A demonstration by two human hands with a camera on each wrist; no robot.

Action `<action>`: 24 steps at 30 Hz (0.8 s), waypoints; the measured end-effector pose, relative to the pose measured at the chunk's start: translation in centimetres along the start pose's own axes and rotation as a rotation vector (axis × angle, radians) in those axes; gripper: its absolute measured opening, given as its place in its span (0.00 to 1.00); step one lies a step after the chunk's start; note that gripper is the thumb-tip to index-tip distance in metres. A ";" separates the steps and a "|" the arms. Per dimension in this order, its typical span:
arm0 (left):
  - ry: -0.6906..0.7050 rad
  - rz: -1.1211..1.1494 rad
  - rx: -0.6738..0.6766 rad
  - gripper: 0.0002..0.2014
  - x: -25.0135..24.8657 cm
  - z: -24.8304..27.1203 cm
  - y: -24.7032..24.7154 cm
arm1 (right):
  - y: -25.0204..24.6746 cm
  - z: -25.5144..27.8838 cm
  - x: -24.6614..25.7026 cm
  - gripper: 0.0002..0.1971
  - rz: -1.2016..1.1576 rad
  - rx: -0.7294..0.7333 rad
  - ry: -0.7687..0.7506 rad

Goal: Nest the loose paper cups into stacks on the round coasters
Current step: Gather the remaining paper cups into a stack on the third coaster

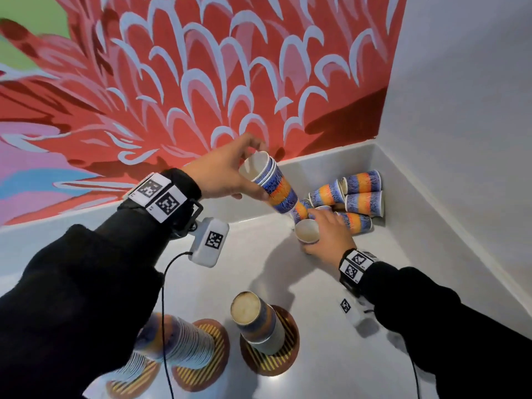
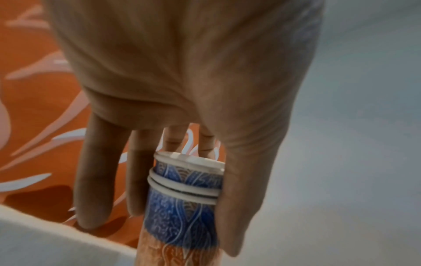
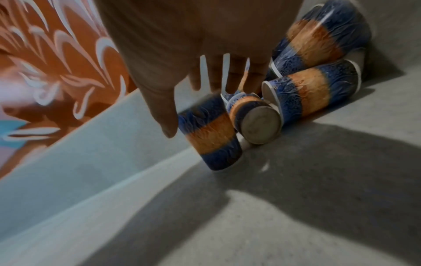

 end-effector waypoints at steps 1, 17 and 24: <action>0.020 -0.016 -0.028 0.38 -0.5 1.1 -0.5 | 0.6 -0.4 0.0 0.45 0.054 0.048 -0.016; 0.258 -0.204 -0.071 0.41 -1.4 13.3 2.9 | -13.5 12.9 10.2 0.46 -0.475 -0.134 -0.377; 0.305 -0.097 0.036 0.45 -1.2 16.9 4.3 | -15.3 17.2 12.5 0.45 -0.757 0.028 -0.452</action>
Point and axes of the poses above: each hand's wrist, its own z-axis away from the middle knuckle, its own y-axis out of the palm, x = y × z, the point moved 5 cm from there along -z, towards the middle knuckle, and after that the axes turned 15 degrees about z, right-handed, at the moved point
